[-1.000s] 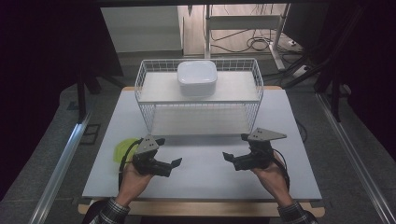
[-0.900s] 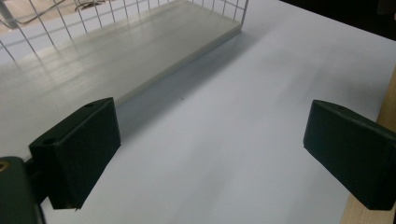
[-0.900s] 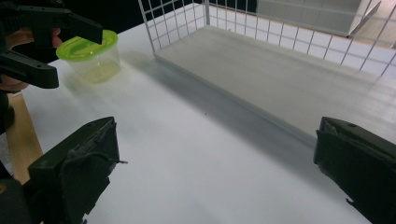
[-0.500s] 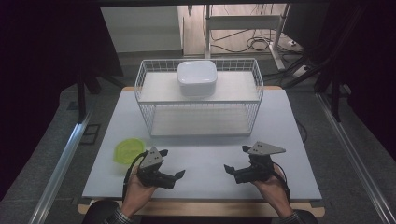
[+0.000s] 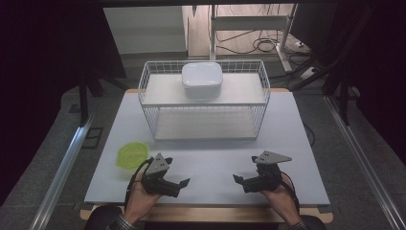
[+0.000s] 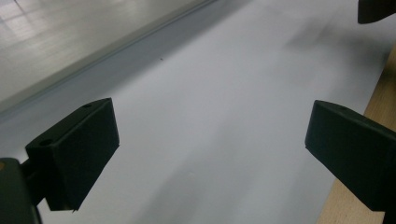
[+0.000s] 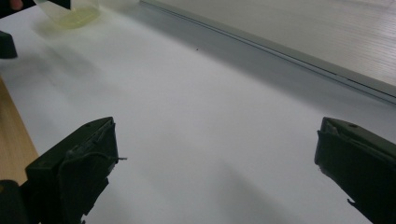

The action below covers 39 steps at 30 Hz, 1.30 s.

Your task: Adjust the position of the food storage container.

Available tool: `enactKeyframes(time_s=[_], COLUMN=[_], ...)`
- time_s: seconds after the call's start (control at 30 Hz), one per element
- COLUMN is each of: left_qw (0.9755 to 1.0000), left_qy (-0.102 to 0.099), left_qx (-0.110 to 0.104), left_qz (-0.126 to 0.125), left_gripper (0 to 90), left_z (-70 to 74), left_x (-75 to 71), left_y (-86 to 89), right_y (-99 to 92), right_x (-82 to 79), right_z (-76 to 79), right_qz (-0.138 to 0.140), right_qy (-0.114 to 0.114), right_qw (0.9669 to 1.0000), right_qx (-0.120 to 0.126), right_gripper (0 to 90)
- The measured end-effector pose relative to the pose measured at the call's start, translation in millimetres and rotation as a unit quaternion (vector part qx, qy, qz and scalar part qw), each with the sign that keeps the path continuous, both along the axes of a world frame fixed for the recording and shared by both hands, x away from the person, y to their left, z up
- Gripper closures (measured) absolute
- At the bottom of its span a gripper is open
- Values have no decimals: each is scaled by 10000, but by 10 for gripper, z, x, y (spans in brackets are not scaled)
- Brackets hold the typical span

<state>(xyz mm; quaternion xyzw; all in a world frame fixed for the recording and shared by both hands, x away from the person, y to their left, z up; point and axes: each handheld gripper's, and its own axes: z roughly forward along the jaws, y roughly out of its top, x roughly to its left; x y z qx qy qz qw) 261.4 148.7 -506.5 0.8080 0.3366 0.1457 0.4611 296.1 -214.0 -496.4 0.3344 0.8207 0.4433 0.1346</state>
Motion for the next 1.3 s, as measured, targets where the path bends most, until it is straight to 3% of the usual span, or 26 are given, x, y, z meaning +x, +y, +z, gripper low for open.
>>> enactKeyframes(time_s=[0.1,0.23,0.43,0.7,0.93,1.3], left_qw=[10000,9995,9979,9923,9841,9624], left_qy=[2,-130,-9,35,-56,-49], left_qx=[-43,135,-175,-334,-282,-64], left_qz=[32,257,620,1191,1754,2716], left_gripper=[43,182,554,883,900,900], left_z=[64,158,244,279,300,176], left_x=[7,8,62,101,104,108], left_y=[63,213,557,939,1254,1776], right_y=[-12,-12,15,29,41,49], right_x=[14,19,26,28,28,33], right_z=[-9,-13,-36,-55,-73,-88], right_qz=[-35,-51,-10,37,64,71], right_qy=[26,22,40,65,88,106], right_qw=[10000,10000,10000,9999,9997,9996], right_qx=[-10,-21,-74,-141,-205,-246], right_gripper=[2,4,7,14,18,20])
